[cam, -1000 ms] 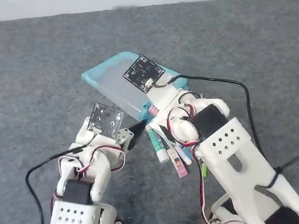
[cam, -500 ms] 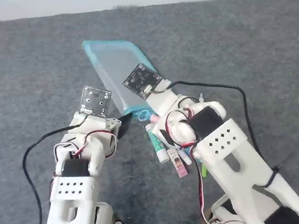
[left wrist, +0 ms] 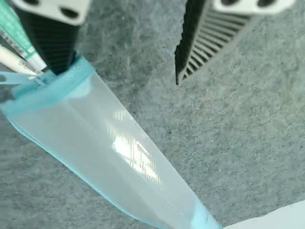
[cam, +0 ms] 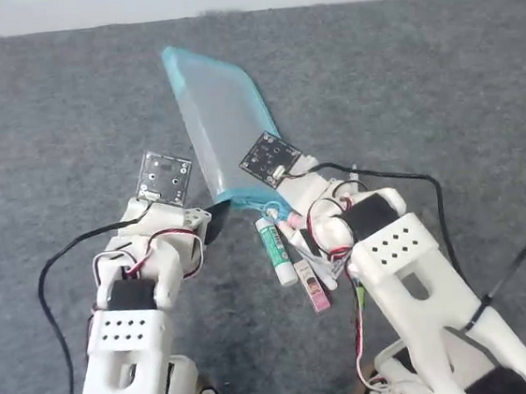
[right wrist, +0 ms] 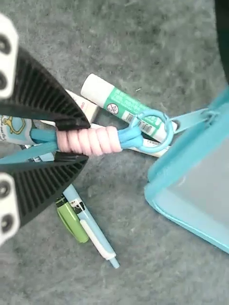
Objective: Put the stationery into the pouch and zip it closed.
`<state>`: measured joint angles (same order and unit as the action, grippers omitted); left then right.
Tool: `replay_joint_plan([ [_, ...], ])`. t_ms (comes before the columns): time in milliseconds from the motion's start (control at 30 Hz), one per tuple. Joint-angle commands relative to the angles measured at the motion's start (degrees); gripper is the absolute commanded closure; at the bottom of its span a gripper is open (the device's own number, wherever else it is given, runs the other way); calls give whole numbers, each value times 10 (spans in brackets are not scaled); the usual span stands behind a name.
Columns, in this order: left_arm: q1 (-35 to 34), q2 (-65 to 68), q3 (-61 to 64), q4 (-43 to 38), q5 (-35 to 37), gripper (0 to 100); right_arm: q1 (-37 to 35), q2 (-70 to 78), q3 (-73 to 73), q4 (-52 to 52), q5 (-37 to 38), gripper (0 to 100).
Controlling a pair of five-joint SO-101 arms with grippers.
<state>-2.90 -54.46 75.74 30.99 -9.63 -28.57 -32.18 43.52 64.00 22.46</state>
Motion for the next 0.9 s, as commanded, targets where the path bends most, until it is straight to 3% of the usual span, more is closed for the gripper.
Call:
replay_joint_plan([
  [0,-45,2,-37,-22,10,688,25,-24,15,-13,14,991],
  [100,-63,2,-45,-21,10,688,36,-24,18,-13,25,991],
  [267,-35,4,-43,-18,10,688,28,-30,16,-11,17,991],
  [667,33,3,-28,-21,11,686,-102,-138,-35,72,-20,991],
  [867,55,2,-28,-21,41,686,-124,-184,-34,100,-18,991],
])
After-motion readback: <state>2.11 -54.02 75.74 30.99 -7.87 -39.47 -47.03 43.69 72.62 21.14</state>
